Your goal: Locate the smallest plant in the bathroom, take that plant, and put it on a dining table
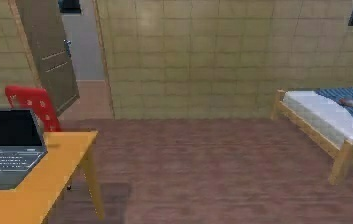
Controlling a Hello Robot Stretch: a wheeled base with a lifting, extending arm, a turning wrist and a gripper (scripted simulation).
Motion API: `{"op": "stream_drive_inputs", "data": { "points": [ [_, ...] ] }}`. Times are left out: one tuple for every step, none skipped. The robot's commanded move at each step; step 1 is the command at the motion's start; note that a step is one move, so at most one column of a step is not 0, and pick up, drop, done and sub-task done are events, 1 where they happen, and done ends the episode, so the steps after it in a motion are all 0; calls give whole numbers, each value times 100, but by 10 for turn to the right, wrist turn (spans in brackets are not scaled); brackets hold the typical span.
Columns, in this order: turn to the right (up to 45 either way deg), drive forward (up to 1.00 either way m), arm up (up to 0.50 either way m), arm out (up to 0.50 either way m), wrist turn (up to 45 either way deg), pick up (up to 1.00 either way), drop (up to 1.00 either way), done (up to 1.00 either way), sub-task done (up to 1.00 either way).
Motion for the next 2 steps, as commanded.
{"op": "stream_drive_inputs", "data": {
  "points": [
    [0, 100, 0, 0, 0, 0, 0, 0, 0],
    [0, 50, 0, 0, 0, 0, 0, 0, 0]
  ]
}}
